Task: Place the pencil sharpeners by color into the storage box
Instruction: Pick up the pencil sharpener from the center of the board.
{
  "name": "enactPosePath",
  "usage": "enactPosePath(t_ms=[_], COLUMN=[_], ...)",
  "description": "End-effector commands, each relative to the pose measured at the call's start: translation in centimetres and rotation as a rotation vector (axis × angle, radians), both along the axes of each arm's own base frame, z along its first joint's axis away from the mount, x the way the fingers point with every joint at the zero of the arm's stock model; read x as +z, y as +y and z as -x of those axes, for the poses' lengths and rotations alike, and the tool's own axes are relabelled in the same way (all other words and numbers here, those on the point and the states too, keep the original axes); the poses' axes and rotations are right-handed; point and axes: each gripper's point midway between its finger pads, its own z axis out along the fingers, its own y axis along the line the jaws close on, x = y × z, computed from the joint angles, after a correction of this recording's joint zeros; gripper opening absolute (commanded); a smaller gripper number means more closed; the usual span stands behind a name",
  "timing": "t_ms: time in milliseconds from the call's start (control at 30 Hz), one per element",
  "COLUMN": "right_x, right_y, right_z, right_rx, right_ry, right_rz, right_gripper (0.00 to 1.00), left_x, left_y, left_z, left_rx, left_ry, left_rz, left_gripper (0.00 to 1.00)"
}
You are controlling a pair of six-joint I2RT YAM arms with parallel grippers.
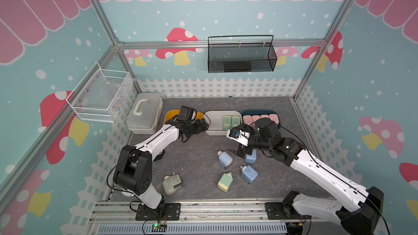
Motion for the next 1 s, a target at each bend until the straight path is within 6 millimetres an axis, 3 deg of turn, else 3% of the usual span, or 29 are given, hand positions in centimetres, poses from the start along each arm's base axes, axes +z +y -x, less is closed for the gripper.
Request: enactPosePath(t_ms=[0,100,200,400,633,800,967], right_x=[-1.5,-3.2,-4.4,-6.6,-10.3,-10.9,-13.5], right_y=[0.0,-0.4,-0.6,0.1,0.9,2.3,1.9], right_z=[4.0,6.9,8.5,9.0,8.5,9.5,9.2], right_rx=[0.266,0.410,0.488,0.535,0.586,0.663,0.685], right_ry=[-0.061,-0.013,0.033,0.093,0.087,0.089,0.070], right_rz=[0.077,0.139,0.184,0.267,0.491,0.564,0.763], right_gripper=[0.98,0.98,0.98,0.97,0.96,0.96,0.93], left_x=[0.7,0.5,0.2,0.0,-0.4,-0.6,-0.9], left_y=[-0.3,-0.3,0.0,0.3,0.7,0.9,1.1], left_z=[0.3,0.4,0.5,0.5,0.6,0.6,0.8], left_rx=[-0.042,-0.052,-0.049,-0.050,-0.039,-0.034,-0.031], left_ry=[-0.029,-0.025,-0.017,-0.012,0.001,0.007,0.017], left_rz=[0.018,0.020,0.020,0.028,0.030,0.029,0.027], left_gripper=[0.96,0.96,0.96,0.96,0.96,0.96,0.96])
